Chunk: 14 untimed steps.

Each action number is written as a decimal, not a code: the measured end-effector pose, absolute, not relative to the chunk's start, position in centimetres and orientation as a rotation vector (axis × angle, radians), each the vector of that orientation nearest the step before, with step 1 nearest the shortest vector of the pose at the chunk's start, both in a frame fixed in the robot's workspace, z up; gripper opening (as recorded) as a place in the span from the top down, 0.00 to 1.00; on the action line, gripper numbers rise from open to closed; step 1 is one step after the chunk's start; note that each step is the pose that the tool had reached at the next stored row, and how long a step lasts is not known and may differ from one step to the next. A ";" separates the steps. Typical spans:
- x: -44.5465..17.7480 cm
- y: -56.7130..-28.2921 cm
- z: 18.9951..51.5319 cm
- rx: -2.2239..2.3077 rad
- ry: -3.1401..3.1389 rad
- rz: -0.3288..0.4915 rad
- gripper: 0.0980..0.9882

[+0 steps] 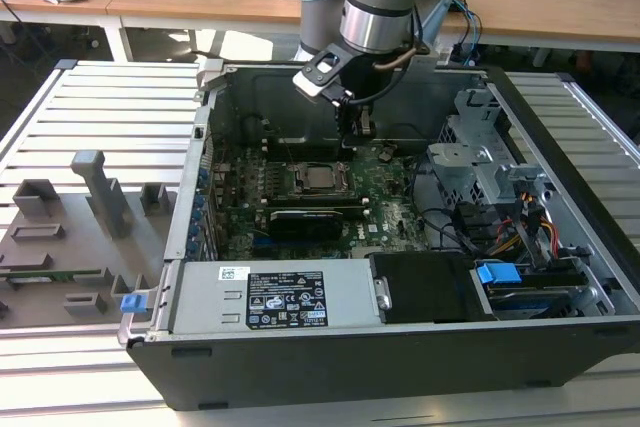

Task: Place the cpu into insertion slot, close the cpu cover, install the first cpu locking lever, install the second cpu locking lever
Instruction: 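Close the cpu cover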

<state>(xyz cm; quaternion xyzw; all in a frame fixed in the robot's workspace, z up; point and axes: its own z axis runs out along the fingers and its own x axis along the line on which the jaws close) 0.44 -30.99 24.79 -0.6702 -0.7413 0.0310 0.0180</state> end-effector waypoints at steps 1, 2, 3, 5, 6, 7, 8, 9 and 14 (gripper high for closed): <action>0.3 -31.0 24.8 -2.082 -2.303 0.096 0.99; 0.2 -31.0 24.8 -2.082 -2.302 0.096 0.99; 0.1 -31.0 24.8 -2.082 -2.302 0.096 0.99; -0.2 -31.0 24.8 -2.082 -2.303 0.096 0.99; -0.3 -31.0 24.8 -2.082 -2.303 0.096 0.99; -0.4 -31.0 24.8 -2.082 -2.303 0.096 0.99; -0.6 -31.0 24.8 -2.082 -2.303 0.096 0.99; -0.8 -31.0 24.7 -2.082 -2.303 0.096 0.99; -2.0 -31.0 23.8 -2.082 -2.303 0.096 0.99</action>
